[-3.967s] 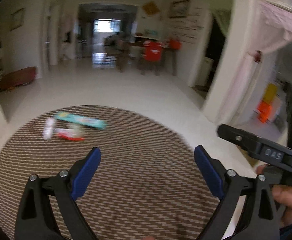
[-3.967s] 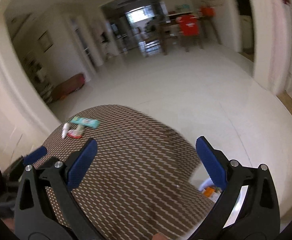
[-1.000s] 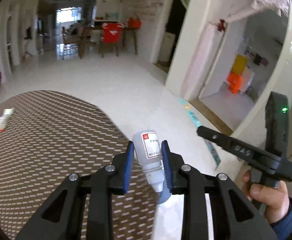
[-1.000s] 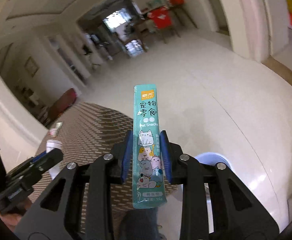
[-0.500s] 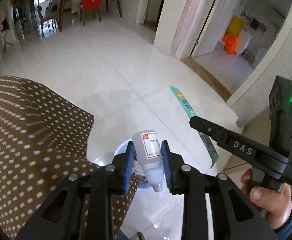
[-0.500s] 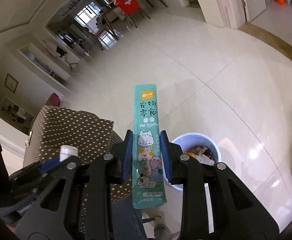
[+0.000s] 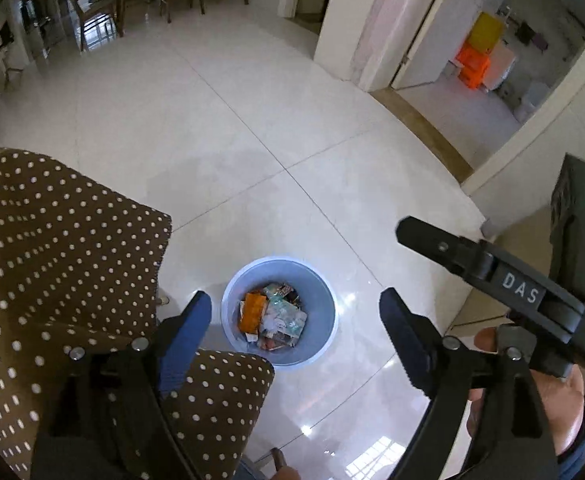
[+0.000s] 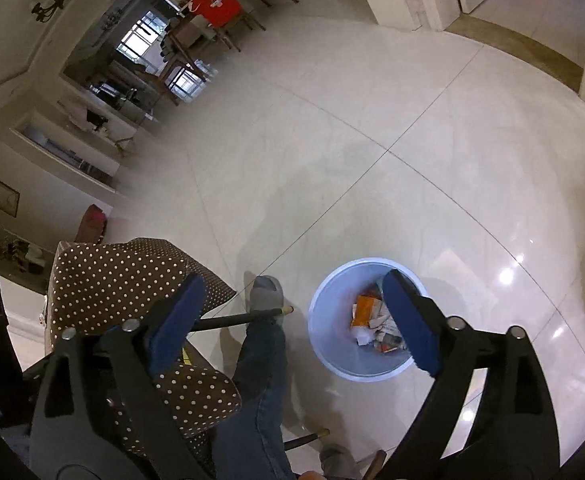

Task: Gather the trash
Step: 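Carry the bottle and teal tube to the blue bin and release both, then move both open tools back over the table toward the last wrappers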

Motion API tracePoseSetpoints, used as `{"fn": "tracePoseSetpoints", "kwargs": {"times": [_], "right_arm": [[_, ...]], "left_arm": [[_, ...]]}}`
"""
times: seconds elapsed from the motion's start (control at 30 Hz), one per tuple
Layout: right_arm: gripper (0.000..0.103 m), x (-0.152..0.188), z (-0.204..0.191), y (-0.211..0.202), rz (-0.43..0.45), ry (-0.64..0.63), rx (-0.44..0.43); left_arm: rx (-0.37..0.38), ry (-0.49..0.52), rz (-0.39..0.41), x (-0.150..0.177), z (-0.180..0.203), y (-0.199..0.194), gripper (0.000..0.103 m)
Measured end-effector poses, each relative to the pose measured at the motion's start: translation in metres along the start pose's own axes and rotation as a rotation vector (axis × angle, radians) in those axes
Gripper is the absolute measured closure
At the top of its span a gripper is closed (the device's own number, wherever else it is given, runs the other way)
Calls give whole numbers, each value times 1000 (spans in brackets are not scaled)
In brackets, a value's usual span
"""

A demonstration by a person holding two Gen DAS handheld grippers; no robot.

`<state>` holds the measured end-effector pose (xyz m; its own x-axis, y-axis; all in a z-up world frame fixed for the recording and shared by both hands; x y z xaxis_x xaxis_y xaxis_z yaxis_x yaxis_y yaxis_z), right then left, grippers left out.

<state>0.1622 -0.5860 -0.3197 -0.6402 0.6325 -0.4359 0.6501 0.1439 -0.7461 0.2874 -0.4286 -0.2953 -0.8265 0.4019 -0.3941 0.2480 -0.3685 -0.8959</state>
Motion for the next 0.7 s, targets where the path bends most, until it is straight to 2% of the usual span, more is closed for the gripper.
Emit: {"fn": "tracePoseSetpoints", "kwargs": {"times": [0.07, 0.3, 0.5, 0.7], "right_arm": [[7, -3, -1, -4, 7, -5, 12], [7, -2, -18, -24, 39, -27, 32], [7, -7, -44, -43, 65, -76, 44], [7, -11, -84, -67, 111, -142, 39]], "left_arm": [[12, -21, 14, -1, 0, -8, 19], [29, -24, 73, 2, 2, -43, 16], [50, -32, 123, 8, -3, -78, 15], [47, -56, 205, 12, -27, -121, 15]]}}
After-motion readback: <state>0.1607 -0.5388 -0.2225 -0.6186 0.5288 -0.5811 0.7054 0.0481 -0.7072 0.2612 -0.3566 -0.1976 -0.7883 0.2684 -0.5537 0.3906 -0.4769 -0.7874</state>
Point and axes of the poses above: each gripper's, at about its wrist camera, not at the fingertips, and y roughly the way its jaws point, z to its right, x to its underside, the point moved 6 cm from there along y, roughly the way its jaws point, and after that the axes turned 5 degrees about -y, right-handed, at the moved point
